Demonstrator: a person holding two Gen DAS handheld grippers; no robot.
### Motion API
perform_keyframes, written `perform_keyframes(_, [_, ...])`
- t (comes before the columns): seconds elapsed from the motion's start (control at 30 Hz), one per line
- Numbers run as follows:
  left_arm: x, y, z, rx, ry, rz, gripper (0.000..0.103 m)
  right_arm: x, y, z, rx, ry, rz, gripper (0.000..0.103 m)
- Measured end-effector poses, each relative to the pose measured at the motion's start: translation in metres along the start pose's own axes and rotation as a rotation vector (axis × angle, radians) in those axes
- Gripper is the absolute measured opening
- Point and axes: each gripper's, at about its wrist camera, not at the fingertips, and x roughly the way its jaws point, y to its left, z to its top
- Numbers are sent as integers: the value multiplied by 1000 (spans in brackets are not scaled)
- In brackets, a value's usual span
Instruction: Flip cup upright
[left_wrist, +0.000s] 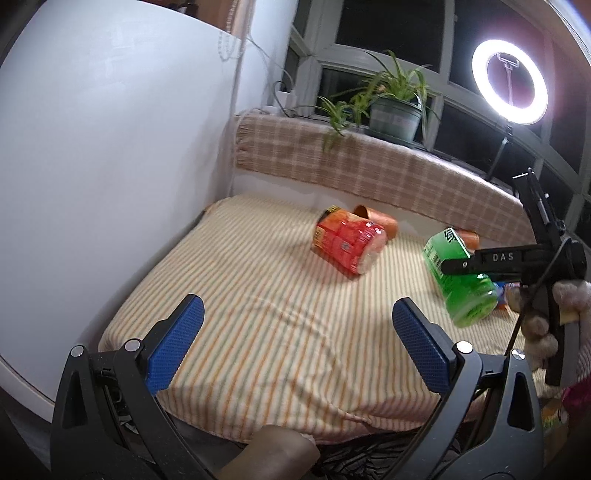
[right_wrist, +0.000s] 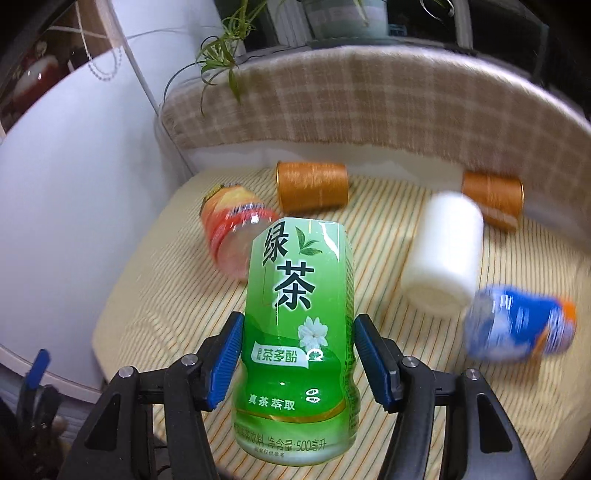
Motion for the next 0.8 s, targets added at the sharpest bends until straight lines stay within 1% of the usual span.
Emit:
perform_keyframes(0.17, [9,-7,-4,-2,58,-58,103,-5,-9,-34,97,15,34,63])
perform_keyframes(0.3, [20,-10,-5,-22,112,-104,103,-2,-14,-49,143,27,36,63])
perform_keyframes(0.47, [31,-15,-5,-32,164,-141,103,14,-24,-56,197,50,26,63])
perform_keyframes(0.6, [36,-22,-3,-27,187,-163,103,25,-29,-57,201,62,36,65])
perform_keyframes(0.7, [42,-27,0,-31,211,-185,103,22,-29,-57,183,50,23,74])
perform_keyframes(0.73, [45,-30,1,-32,222,-196,103,19,-30,-58,181,39,23,79])
perform_keyframes(0.8, [51,-32,2,-43,249,-221,103,8,-31,-60,179,13,32,81])
